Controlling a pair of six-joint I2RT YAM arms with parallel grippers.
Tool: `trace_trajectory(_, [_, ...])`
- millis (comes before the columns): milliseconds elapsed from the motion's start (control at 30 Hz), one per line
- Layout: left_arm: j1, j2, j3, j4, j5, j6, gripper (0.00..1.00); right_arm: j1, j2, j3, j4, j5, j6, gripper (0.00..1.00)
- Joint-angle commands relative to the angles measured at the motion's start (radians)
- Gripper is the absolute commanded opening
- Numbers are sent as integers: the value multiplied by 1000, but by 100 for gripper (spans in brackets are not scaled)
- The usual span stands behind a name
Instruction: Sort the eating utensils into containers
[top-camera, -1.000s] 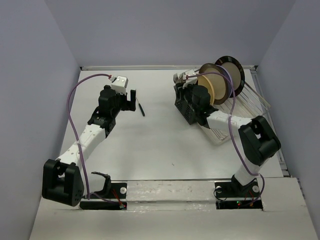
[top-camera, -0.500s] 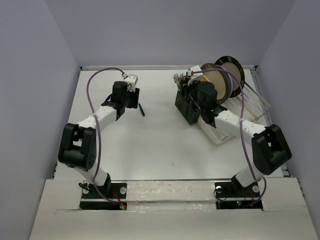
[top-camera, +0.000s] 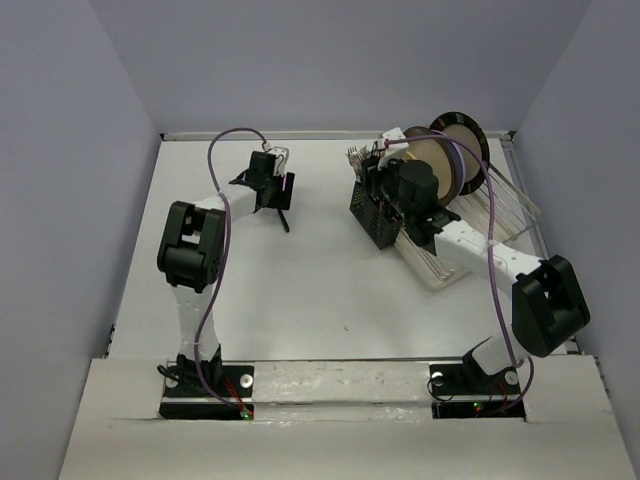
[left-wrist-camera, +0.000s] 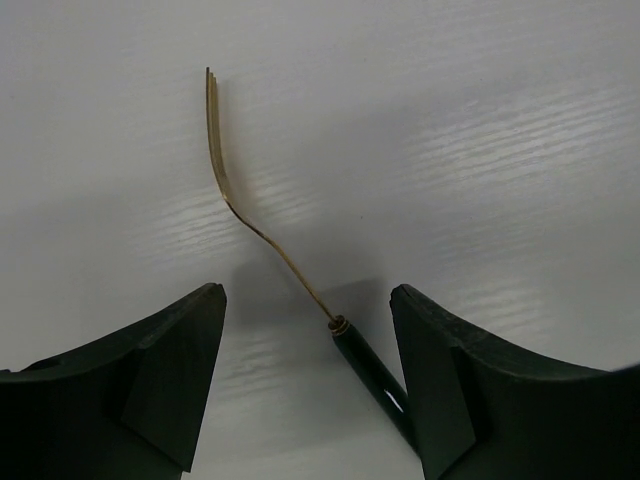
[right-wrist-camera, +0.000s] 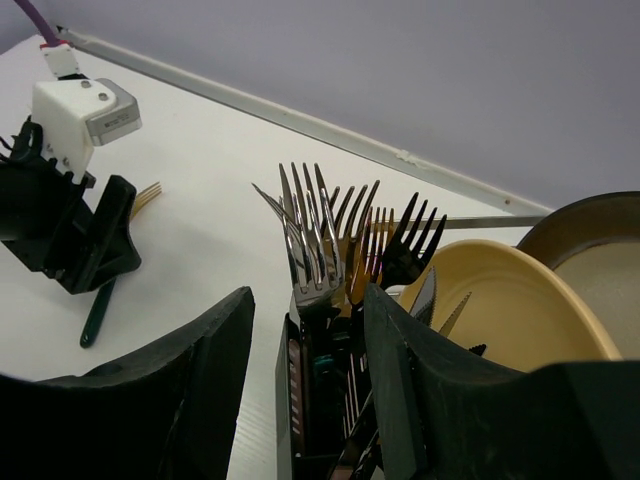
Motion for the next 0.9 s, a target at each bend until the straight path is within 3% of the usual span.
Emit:
trace_trajectory(0, [-13,56,67,-65,-9,-28,77,-5,-43,-2,12,-6,-6,53])
trace_trajectory(167, [-13,55,29,-90,27,-30,74,-5,-72,-20,20,0,-12,53])
trace_trajectory(300, [-13,67,38,-108,35,-30,65,-5,-83,-31,37,-5,-6,53])
trace_trajectory(400, [-11,67,40,-117,51,-62,37,-5,-95,-37,37,-2,-6,53])
trace_trajectory(500, [-4,53,26,-125,71,-75,19,-5,-117,-48,37,-2,-7,53])
trace_trajectory(567, [1,44,17,-122,77,-82,2,-5,-124,-52,35,-6,-7,53])
trace_trajectory(767, [27,-21,-26,-108,138,-102,0,4,-143,-51,5,-63,11,52])
trace_trajectory(867, [58,-114,-77,-78,233,-115,0,4,-154,-31,-43,-133,11,52])
